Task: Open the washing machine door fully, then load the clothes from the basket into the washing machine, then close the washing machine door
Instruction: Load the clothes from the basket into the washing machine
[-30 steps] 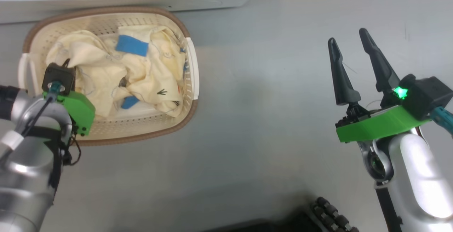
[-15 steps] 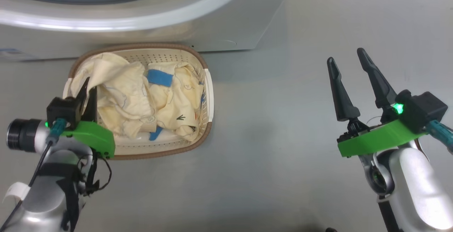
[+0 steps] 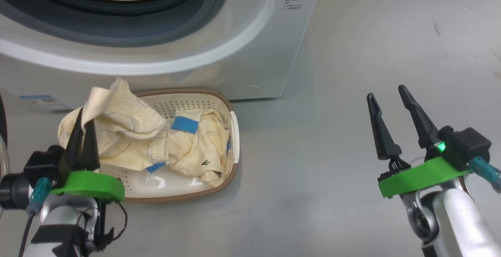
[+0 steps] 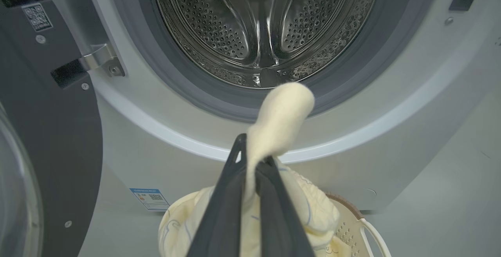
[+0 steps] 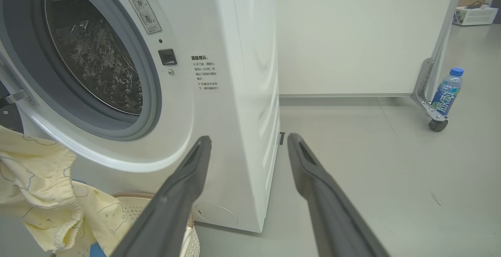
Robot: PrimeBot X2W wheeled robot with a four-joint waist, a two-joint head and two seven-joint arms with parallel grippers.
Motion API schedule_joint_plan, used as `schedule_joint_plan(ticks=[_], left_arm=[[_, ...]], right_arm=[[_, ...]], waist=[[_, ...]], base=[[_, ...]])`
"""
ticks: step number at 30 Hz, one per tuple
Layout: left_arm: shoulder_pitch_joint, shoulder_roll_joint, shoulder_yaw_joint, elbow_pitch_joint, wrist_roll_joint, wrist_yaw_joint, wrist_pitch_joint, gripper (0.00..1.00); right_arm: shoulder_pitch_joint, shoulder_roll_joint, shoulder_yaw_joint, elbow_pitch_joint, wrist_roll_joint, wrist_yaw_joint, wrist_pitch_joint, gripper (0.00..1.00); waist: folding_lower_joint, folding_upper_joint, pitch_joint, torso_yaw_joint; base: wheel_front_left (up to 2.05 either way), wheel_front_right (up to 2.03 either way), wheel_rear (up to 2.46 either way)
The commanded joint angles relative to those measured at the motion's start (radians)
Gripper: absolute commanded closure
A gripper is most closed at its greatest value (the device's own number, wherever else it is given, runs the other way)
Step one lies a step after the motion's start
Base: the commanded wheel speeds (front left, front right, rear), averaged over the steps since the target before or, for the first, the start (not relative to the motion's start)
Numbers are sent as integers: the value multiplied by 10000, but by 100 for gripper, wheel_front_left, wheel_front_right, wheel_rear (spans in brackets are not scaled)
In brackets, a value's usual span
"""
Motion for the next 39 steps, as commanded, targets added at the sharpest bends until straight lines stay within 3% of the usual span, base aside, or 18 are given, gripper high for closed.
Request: schedule_joint_plan(ticks=[1, 18, 39], left_arm=[[121, 242, 573, -583, 14, 119, -141, 100], [2031, 209, 1401, -2914, 45, 623, -138, 100], [3477, 288, 1793, -3631, -285, 1039, -81, 100]], right_arm=[[171, -69, 103, -254, -85, -27, -67, 0], [950, 52, -92, -103, -25, -27, -67, 0], [1643, -9, -68, -50, -62, -27, -67, 0]], waist=[[1, -1, -338, 2], [1, -1, -1934, 108], [1, -1, -2734, 61]], base=[[0, 0, 0], [0, 0, 0], [0, 0, 0]])
